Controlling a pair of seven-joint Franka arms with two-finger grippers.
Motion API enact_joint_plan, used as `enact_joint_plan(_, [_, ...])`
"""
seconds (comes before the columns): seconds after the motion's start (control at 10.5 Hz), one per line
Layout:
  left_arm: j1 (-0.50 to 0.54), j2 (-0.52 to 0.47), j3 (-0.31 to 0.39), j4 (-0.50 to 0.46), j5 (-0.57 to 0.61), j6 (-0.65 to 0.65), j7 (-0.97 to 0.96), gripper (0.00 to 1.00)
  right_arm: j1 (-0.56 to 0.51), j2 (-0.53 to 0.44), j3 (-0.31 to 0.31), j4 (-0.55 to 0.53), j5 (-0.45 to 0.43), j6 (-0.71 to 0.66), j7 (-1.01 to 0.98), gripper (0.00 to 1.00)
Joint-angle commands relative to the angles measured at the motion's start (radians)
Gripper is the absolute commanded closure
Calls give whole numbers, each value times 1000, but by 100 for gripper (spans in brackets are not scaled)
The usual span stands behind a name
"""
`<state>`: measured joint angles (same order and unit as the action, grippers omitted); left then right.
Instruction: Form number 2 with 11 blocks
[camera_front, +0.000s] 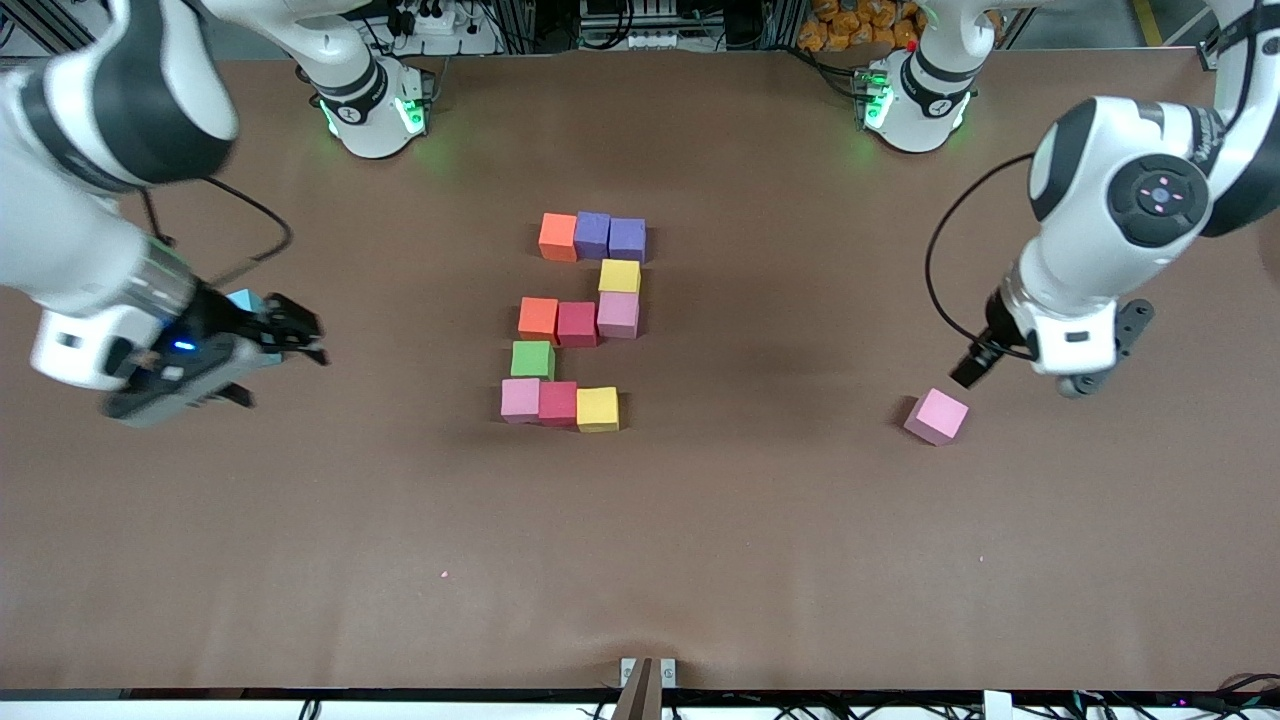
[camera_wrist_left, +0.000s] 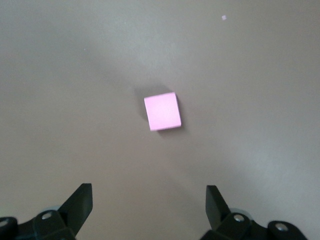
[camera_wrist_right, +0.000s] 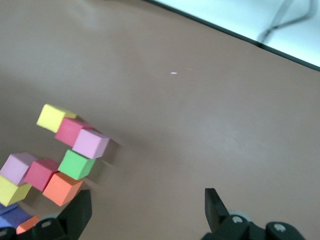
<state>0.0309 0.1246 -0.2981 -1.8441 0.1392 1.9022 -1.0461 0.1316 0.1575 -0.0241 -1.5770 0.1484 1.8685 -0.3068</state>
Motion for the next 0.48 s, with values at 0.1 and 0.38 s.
enact_joint_plan(0.1, [9, -52, -32, -23, 20, -64, 234, 0, -148, -131, 56, -51, -88, -116, 225, 0])
enact_joint_plan(0.38, [-49, -143, 64, -21, -42, -118, 458, 0, -219, -242, 96, -93, -164, -173, 241, 0])
